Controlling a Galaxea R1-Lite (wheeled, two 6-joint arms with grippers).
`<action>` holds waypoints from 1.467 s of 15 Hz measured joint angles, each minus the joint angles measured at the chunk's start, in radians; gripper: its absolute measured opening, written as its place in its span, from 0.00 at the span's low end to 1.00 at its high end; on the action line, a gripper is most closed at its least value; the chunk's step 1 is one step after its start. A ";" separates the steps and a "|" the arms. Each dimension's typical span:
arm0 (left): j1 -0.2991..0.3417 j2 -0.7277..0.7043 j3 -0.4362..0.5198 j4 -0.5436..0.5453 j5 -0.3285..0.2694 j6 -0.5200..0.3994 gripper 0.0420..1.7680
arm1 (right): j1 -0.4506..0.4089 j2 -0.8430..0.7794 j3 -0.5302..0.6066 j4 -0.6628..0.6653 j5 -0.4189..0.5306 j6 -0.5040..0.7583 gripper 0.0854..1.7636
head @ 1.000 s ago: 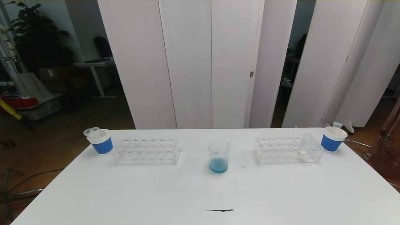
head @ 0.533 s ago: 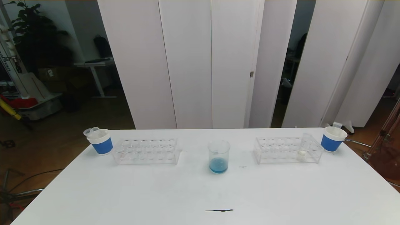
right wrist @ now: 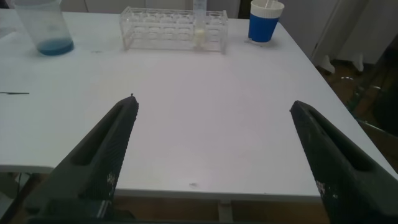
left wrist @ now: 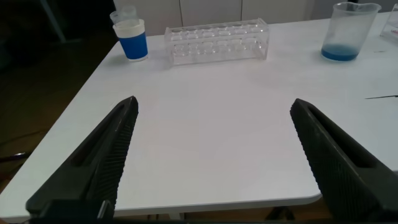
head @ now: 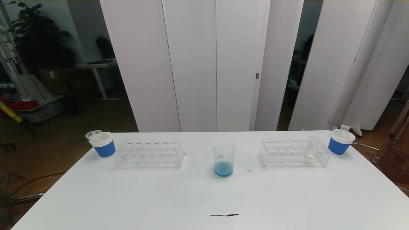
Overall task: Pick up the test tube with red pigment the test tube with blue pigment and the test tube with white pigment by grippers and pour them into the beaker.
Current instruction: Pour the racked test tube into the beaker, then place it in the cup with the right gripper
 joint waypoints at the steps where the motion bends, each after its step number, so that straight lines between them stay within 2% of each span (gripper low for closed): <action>1: 0.000 0.000 0.001 0.004 0.000 -0.006 0.99 | 0.000 0.000 0.000 0.000 0.000 0.000 0.99; 17: 0.000 0.000 0.003 0.009 0.002 -0.007 0.99 | 0.000 0.001 -0.006 0.014 0.003 0.000 0.99; 19: 0.000 0.000 0.003 0.009 0.002 -0.007 0.99 | 0.000 0.016 -0.047 0.017 -0.007 0.003 0.99; 22: 0.000 0.001 0.003 0.009 0.002 -0.007 0.99 | 0.002 0.104 -0.171 0.015 -0.043 0.013 0.99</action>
